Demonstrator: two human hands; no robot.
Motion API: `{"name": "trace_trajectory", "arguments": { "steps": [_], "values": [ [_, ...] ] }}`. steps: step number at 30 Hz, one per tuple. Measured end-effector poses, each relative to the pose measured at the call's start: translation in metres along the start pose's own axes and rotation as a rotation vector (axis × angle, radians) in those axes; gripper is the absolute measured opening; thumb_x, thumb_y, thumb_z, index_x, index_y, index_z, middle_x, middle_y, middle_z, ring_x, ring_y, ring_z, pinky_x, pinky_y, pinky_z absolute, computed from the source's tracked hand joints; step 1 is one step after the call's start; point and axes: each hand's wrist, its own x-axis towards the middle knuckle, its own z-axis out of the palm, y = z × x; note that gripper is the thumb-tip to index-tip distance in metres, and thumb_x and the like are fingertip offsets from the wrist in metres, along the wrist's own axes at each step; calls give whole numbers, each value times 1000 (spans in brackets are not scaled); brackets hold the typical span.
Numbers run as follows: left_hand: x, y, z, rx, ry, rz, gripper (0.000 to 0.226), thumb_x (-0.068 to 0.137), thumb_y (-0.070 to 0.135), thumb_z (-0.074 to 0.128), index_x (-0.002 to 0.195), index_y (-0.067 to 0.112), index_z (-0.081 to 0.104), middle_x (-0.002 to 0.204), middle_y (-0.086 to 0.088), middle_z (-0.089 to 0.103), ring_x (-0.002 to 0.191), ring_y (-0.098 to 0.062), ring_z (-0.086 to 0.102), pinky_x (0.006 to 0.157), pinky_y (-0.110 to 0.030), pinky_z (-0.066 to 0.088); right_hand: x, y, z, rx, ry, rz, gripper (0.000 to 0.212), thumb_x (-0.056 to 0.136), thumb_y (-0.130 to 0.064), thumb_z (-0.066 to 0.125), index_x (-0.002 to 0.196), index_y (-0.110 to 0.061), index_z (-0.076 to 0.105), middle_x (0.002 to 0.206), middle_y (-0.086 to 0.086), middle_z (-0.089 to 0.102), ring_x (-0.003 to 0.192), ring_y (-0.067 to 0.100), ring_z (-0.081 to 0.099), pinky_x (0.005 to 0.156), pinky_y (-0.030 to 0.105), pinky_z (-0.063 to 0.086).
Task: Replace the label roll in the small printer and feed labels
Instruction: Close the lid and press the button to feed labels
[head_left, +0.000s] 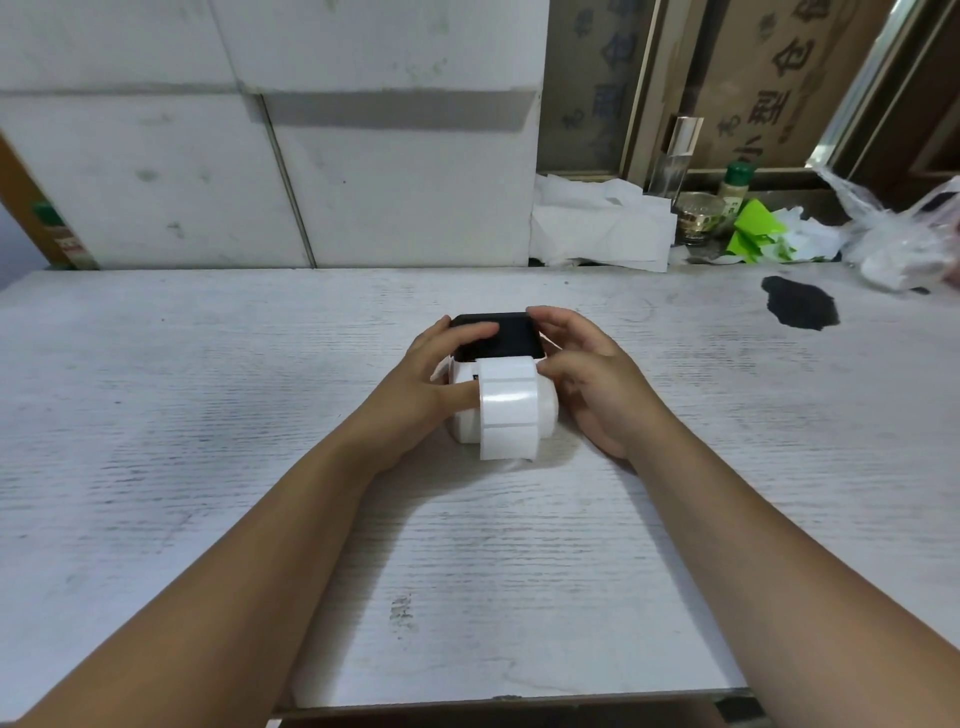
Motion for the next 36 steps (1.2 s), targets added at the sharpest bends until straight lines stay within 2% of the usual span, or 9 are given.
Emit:
{"name": "trace_trajectory", "arguments": {
  "steps": [3,6,9,13,17,23,26,30,36],
  "values": [
    [1,-2,0,-89,52,-30,62,69,26,72,127,38,51,141,14,44,135,-6,34,112,-39,31,2,0,0,22,61,-5,53,81,17,38,117,-18,57,135,9,53,126,19,50,91,25,45],
    [2,-4,2,-132,80,-53,66,68,26,69,127,43,46,143,17,41,136,-9,33,111,-37,33,2,0,-1,58,69,5,53,81,19,35,115,-15,58,128,8,56,117,18,55,90,26,46],
    [3,-5,2,-144,112,-54,62,75,21,68,126,43,41,140,19,41,136,-9,34,111,-34,33,4,1,-4,94,100,28,59,76,22,33,110,-16,62,138,12,53,132,25,48,105,32,42],
    [4,-5,2,-179,127,-56,62,71,23,67,125,43,43,139,18,43,134,-9,37,110,-36,34,5,3,-5,63,92,15,68,70,30,24,114,-10,58,129,9,58,134,25,46,100,28,43],
    [4,-6,2,-198,142,-50,63,70,23,66,127,39,45,139,17,45,133,-10,39,108,-36,37,6,5,-5,35,86,1,69,70,30,24,107,-14,61,136,14,55,136,25,43,110,34,37],
    [7,-9,1,-163,152,-50,63,68,28,68,126,42,46,137,18,46,131,-10,41,107,-35,38,8,6,-7,12,85,-2,64,70,25,28,104,-16,64,128,9,60,132,23,48,88,25,44],
    [6,-11,4,-103,180,-30,63,70,36,67,128,42,44,140,16,45,131,-10,42,106,-32,38,6,9,-2,-141,158,-82,49,79,17,38,105,-16,63,119,6,64,122,22,57,85,27,48],
    [4,-10,14,78,281,30,53,88,20,55,137,33,39,142,8,43,128,-10,43,95,-18,35,0,19,7,-509,237,-277,45,87,5,36,120,-16,58,118,-3,64,113,10,58,97,21,44],
    [-2,-1,20,207,346,36,49,94,20,45,141,28,35,129,14,48,111,-1,44,95,-22,35,-2,21,10,-624,286,-322,36,95,-10,39,125,-17,57,122,-4,64,112,8,57,97,22,43]
  ]
}}
